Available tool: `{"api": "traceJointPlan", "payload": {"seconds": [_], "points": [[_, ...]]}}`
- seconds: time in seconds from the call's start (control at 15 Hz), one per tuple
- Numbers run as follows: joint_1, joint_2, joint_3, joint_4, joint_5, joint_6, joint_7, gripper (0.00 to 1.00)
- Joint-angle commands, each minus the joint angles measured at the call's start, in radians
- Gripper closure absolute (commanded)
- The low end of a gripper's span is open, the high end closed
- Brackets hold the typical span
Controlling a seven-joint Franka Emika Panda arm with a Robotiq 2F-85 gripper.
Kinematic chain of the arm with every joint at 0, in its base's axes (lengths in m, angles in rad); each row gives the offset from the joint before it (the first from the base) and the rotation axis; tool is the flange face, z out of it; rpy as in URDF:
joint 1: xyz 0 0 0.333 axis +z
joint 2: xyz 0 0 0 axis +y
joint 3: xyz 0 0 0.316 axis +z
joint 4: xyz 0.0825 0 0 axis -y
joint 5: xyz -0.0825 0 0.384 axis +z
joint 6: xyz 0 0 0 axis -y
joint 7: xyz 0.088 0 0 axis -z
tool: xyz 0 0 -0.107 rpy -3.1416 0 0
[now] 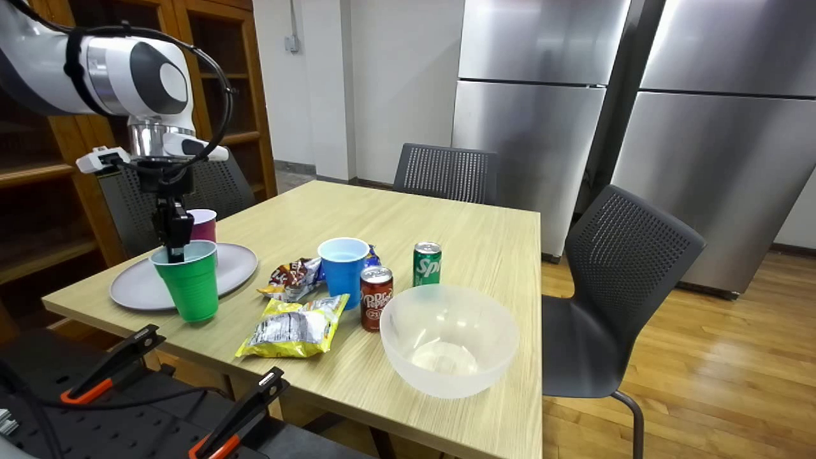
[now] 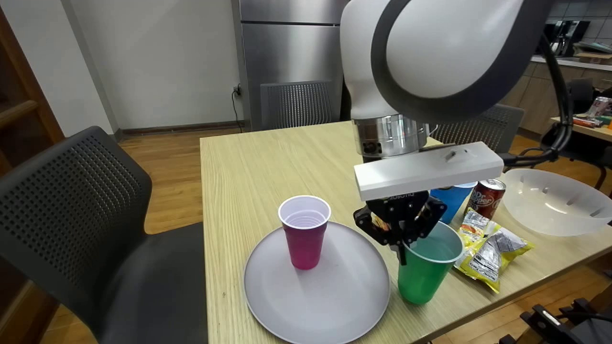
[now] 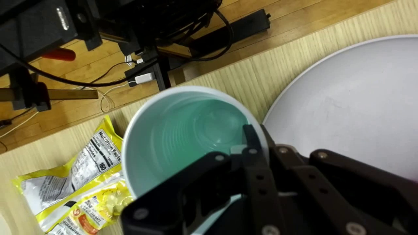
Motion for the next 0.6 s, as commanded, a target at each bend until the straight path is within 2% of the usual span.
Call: {"api": "traceJointPlan", "payload": {"seconds": [0.0, 0.53], "points": [[0.000, -0.073, 0.019, -0.015, 0.006, -0.077, -0.002, 0.99], [0.007, -0.076, 0.069, 0.031, 0.006, -0.145, -0.041, 0.99]]}}
